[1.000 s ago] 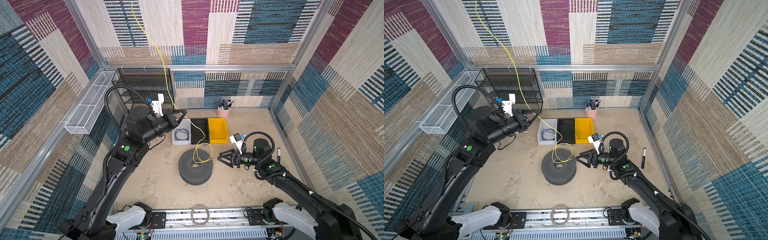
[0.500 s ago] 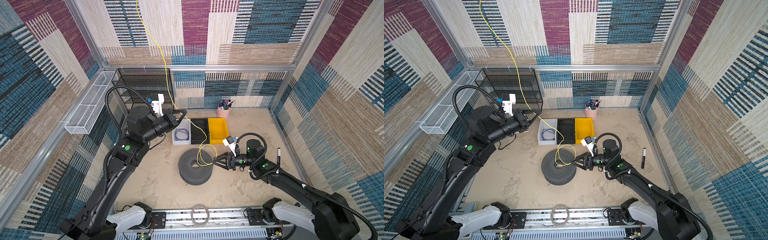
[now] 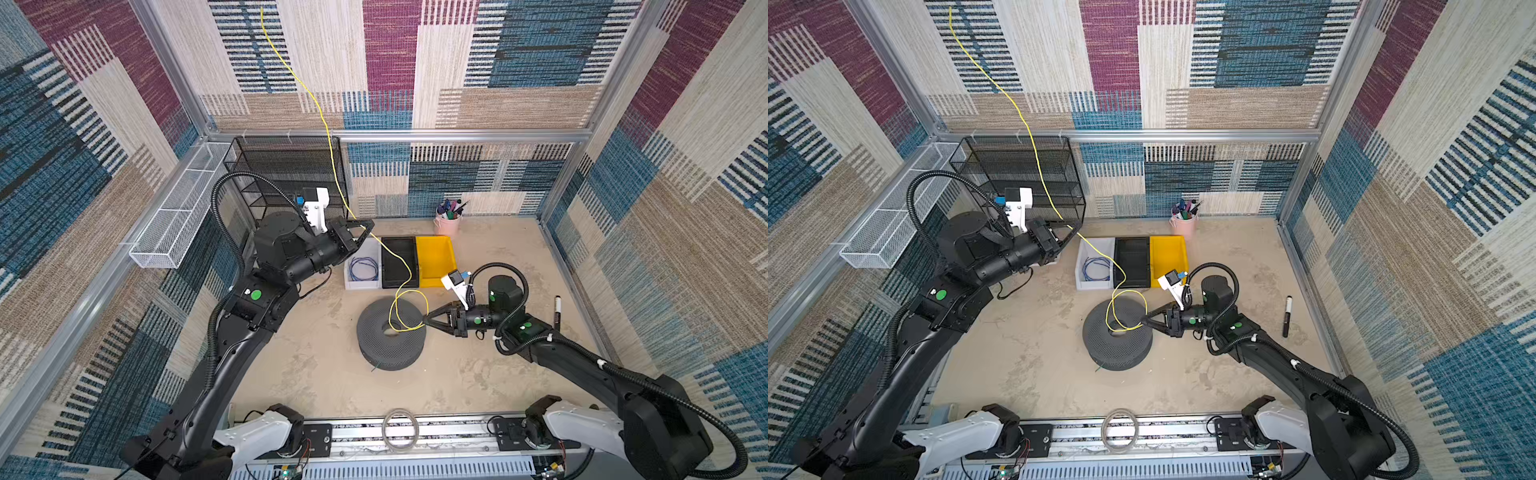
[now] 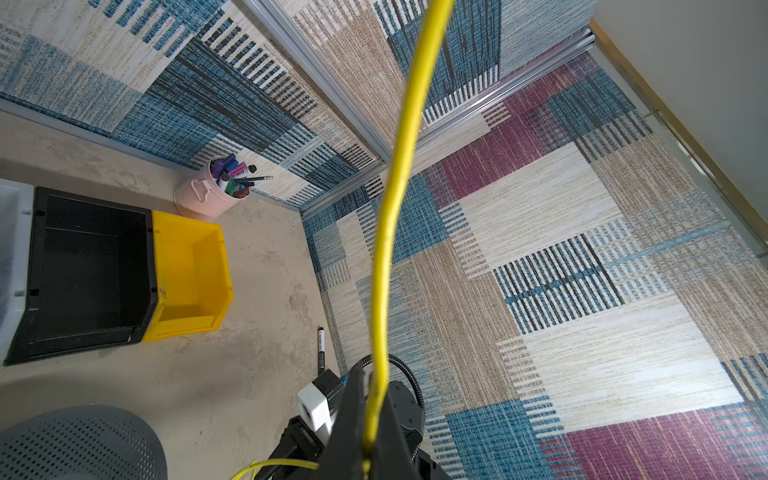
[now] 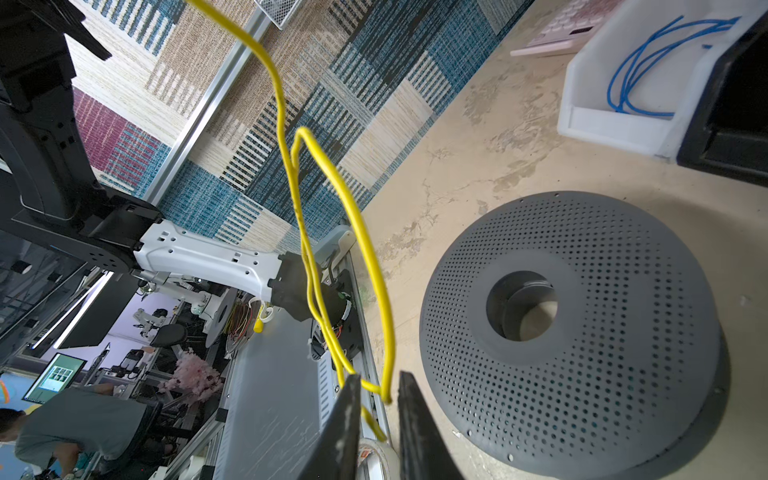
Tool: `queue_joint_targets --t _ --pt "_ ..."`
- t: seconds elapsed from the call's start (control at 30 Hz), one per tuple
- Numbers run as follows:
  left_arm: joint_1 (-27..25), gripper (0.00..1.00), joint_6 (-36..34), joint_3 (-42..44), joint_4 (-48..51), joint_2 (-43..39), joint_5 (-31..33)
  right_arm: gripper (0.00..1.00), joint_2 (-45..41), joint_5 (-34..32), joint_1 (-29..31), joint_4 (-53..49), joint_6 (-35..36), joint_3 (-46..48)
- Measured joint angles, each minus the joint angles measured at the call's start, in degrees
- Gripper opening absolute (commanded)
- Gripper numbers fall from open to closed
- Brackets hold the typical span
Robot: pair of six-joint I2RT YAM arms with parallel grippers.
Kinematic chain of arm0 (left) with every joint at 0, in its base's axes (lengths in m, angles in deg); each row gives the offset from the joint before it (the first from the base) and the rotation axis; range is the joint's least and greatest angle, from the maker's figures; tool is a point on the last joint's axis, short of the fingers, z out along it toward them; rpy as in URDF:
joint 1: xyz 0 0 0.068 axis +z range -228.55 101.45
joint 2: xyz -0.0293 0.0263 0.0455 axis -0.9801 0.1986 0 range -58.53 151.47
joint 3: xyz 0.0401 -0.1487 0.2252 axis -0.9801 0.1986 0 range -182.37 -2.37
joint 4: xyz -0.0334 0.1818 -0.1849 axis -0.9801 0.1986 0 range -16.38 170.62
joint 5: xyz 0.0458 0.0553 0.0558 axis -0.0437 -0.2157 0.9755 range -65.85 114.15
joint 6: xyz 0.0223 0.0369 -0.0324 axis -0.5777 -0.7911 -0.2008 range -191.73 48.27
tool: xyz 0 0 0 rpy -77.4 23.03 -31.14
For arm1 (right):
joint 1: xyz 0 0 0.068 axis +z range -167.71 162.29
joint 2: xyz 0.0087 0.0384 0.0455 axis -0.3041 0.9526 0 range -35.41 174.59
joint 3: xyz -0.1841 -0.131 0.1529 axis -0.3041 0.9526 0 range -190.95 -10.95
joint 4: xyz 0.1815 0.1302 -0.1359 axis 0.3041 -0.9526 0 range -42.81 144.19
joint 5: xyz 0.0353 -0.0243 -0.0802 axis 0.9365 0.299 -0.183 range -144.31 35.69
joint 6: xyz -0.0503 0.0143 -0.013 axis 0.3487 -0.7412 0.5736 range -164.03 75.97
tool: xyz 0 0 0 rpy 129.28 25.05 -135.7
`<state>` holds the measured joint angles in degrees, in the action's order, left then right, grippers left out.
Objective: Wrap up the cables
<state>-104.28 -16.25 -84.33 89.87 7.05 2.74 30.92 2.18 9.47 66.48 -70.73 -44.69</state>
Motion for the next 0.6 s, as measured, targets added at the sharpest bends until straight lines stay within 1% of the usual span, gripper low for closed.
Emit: queue_joint_targets --t 0.33,0.4,0.53,0.6 --pt "0.0 0.00 -0.2 0.2 0.0 0.5 0.0 0.16 0.2 0.2 0.1 -1.4 0.9 -0.5" --pt "0.0 0.00 -0.2 0.3 -0.1 0.5 0.0 0.19 0.5 0.5 0.2 -2.0 0.9 -1.2" --pt "0.0 0.00 -0.2 0.4 -0.1 0.5 0.0 0.33 1.0 0.5 1.0 -4.9 2.1 -3.4" --pt "0.0 0.00 -0.4 0.5 -0.1 0.5 0.0 0.35 0.8 0.5 1.1 -6.3 2.8 -3.9"
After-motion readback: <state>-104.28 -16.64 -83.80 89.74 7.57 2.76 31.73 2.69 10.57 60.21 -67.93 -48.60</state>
